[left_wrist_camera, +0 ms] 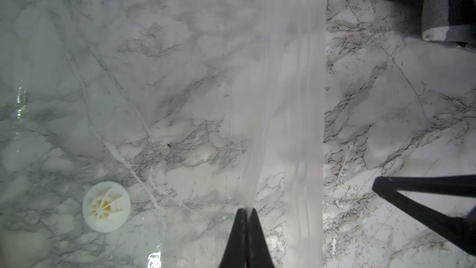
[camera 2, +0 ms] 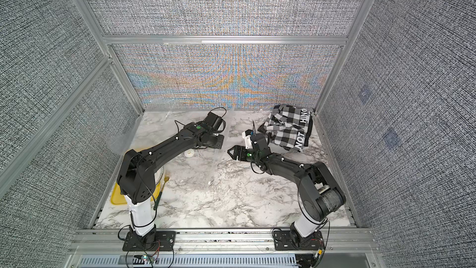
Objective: Place the folded shirt into the vacuum bag
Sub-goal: Open the vacuum bag at the center of the board.
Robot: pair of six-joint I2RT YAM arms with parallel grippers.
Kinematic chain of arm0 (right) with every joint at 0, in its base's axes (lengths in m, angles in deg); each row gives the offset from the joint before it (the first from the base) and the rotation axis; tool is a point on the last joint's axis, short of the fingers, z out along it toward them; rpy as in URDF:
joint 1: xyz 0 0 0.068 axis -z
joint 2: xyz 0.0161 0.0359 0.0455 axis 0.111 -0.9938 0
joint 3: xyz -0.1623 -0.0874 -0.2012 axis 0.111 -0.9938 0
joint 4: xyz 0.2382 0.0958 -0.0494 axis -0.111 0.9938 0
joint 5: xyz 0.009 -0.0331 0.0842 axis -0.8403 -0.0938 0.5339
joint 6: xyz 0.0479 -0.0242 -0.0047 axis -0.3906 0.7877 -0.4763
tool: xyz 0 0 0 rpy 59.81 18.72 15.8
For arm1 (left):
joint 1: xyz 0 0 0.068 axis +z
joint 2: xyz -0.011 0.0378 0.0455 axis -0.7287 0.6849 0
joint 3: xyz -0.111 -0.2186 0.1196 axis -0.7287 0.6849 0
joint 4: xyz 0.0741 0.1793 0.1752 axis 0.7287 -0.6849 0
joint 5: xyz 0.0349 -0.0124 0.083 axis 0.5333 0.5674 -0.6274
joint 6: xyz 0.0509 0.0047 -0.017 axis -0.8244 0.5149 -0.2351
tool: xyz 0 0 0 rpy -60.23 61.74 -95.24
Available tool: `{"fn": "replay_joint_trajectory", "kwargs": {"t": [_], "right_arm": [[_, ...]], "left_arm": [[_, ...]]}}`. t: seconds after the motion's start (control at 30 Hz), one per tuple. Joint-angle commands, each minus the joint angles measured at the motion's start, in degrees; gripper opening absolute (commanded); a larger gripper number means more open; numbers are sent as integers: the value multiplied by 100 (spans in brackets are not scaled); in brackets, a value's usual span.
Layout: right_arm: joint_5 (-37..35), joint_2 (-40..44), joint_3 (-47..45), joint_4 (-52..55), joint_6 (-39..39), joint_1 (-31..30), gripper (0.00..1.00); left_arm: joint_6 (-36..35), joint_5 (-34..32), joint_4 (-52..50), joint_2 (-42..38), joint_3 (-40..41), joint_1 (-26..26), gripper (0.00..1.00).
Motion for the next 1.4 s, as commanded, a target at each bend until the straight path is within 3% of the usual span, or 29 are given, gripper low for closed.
{"fn": "replay_joint_trajectory", "kwargs": {"t": [0.0,0.33,0.7,1.03,1.1,1.37], "right_arm": [[-168,-260,382,-30,-40,-145,84],[-234,-675,664,-234,-270,-402,84],[-902,279,-399,-458,-601,-366,84],[-321,-687,415,-460,-498,-447,55],[-368,-920,523,-370,-535,-458,45],[-1195,-1031,232,-62,-639,-320,2]], "left_arm": [[-160,-368,-471,33,-211,-20,0],[-206,-332,-433,174,-293,-41,0],[-114,629,365,208,101,3,0],[-2,898,585,262,239,20,0],[6,844,571,261,241,26,0],[-127,-575,10,-112,219,55,0]]}}
